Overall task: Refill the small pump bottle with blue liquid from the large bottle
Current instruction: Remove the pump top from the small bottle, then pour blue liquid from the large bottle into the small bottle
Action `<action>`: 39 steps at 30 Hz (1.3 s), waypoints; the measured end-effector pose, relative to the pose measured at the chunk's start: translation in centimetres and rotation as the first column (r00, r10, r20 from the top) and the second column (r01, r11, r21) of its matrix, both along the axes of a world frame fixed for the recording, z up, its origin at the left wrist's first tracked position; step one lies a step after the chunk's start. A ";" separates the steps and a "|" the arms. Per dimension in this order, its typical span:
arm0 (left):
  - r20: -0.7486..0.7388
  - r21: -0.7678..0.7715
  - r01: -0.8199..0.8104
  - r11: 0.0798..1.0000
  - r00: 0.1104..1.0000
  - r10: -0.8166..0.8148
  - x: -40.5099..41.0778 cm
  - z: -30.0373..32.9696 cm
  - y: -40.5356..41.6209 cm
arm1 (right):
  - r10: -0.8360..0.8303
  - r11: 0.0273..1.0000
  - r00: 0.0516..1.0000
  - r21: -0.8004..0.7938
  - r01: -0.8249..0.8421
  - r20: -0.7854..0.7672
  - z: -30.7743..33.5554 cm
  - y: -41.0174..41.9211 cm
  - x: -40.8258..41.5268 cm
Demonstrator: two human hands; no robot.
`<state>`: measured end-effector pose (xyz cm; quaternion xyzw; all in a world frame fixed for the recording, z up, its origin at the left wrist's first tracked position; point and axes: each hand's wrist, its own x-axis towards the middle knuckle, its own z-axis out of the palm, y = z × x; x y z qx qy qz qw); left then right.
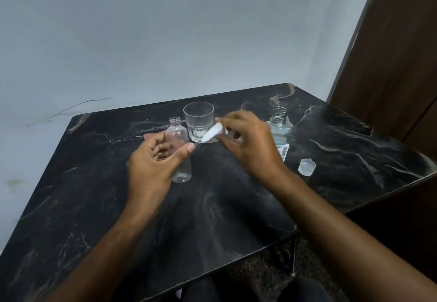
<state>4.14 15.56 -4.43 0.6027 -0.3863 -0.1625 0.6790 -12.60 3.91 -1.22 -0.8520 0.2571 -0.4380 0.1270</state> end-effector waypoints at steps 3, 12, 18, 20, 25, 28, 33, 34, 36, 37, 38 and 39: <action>0.002 -0.038 -0.016 0.999 1.000 0.016 0.6 0.6 0.0 | 0.041 0.996 0.979 -0.072 -0.056 -0.199 -3.0 -0.3 0.4; 0.102 -0.057 -0.018 0.998 0.995 0.023 0.7 0.4 -0.6 | -0.044 0.934 0.803 -0.309 -0.177 -0.594 -5.5 0.9 2.3; 0.131 -0.067 -0.026 0.997 0.991 0.035 0.3 0.5 -0.9 | -0.032 0.933 0.761 -0.293 -0.210 -0.648 -5.5 1.2 2.9; 0.126 -0.088 -0.018 0.996 0.992 0.029 0.3 0.7 -0.7 | 0.011 0.952 0.781 -0.232 -0.200 -0.625 -5.4 1.4 2.8; 0.093 -0.083 0.001 0.997 0.996 0.007 0.1 0.7 -0.7 | 0.089 0.991 0.932 -0.067 -0.120 -0.351 -4.2 2.4 0.0; 0.067 -0.067 0.055 0.996 0.996 -0.051 -0.4 0.1 -1.1 | 0.038 0.999 0.997 -0.028 -0.040 -0.062 -3.3 2.9 -3.0; 0.071 -0.016 0.175 0.984 0.982 -0.174 -2.1 -1.1 -2.1 | -0.140 0.990 0.971 0.008 0.141 0.191 -1.2 2.4 -7.5; 0.073 0.001 0.201 0.980 0.977 -0.201 -2.4 -1.3 -2.3 | -0.177 0.984 0.961 0.019 0.177 0.212 -0.9 2.1 -8.2; 0.079 0.036 0.252 0.967 0.964 -0.254 -3.0 -1.6 -2.5 | -0.260 0.966 0.932 0.073 0.250 0.251 -0.6 1.4 -9.5; 0.088 0.052 0.269 0.962 0.958 -0.273 -3.3 -1.7 -2.6 | -0.297 0.954 0.917 0.122 0.274 0.266 -0.5 0.8 -10.0; 0.098 0.066 0.282 0.957 0.953 -0.287 -3.5 -1.7 -2.7 | -0.324 0.941 0.906 0.192 0.279 0.273 -0.5 0.2 -10.4; 0.106 0.080 0.294 0.952 0.948 -0.301 -3.7 -1.8 -2.8 | -0.341 0.922 0.903 0.282 0.266 0.263 -0.5 -0.5 -10.7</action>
